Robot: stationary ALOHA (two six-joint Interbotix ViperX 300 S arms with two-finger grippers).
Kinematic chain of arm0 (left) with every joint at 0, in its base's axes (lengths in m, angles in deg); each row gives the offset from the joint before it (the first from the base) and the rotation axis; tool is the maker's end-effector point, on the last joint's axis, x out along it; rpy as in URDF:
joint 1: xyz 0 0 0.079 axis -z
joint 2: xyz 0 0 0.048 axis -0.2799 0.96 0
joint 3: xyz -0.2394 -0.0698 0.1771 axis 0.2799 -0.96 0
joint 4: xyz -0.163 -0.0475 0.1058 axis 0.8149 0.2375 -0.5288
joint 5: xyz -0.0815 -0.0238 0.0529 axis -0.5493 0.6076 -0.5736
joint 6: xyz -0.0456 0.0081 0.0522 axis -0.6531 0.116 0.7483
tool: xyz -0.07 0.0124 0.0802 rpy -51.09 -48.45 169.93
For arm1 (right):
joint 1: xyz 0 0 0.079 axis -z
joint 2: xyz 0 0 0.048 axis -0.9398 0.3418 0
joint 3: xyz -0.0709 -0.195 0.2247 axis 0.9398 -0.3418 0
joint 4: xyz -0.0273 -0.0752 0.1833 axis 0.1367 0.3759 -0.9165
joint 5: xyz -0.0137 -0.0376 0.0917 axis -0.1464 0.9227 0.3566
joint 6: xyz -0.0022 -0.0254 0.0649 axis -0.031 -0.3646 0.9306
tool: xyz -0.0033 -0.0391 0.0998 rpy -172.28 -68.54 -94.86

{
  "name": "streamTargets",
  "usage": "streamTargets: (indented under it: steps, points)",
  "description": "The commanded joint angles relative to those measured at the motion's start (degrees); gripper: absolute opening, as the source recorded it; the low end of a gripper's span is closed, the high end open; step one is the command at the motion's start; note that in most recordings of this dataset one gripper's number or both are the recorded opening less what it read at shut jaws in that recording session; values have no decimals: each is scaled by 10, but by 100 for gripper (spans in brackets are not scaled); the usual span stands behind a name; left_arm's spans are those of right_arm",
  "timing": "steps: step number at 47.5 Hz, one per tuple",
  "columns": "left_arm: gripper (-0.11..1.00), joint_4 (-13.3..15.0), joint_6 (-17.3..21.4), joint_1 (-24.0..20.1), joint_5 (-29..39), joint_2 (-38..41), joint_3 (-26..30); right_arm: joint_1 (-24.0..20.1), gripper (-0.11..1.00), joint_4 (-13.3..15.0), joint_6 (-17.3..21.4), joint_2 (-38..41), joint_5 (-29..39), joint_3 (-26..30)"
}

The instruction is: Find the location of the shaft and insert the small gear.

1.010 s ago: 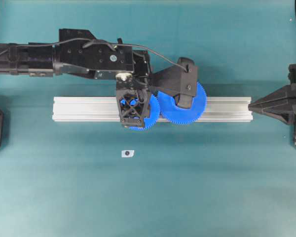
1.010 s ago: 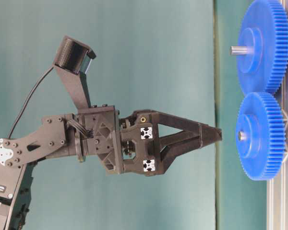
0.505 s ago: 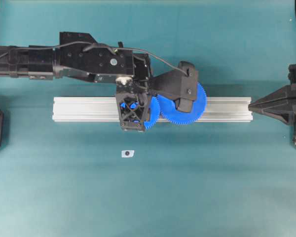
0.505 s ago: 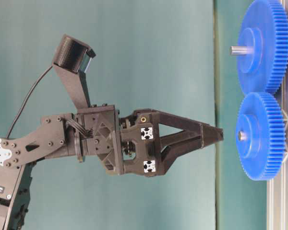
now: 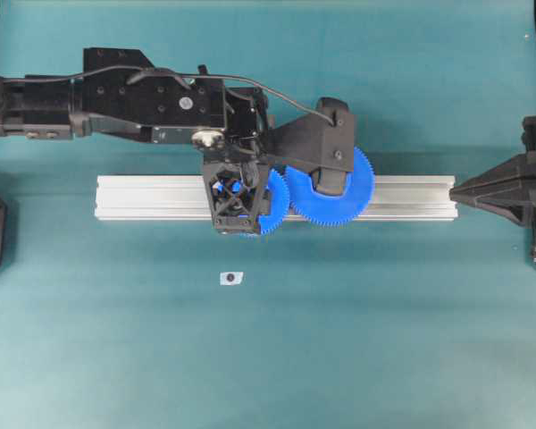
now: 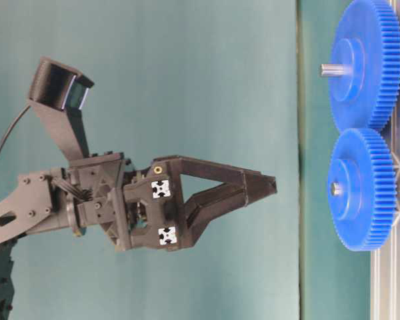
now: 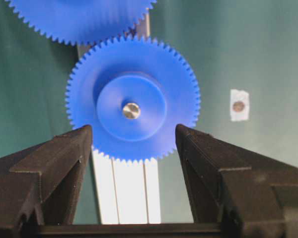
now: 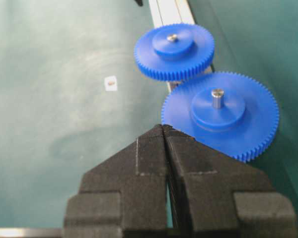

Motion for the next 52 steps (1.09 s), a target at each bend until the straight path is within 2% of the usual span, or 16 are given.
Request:
streamTargets:
  steps: [1,26,52]
  points:
    - [65,-1,0,8,-2,-23,10,2,1,0,5,4,-3,6]
    - [65,-2,-11,18,-6,-48,-18,2,1,0,5,4,-4,5]
    - [65,-1,-12,18,-6,-45,-18,2,1,0,5,4,-3,6]
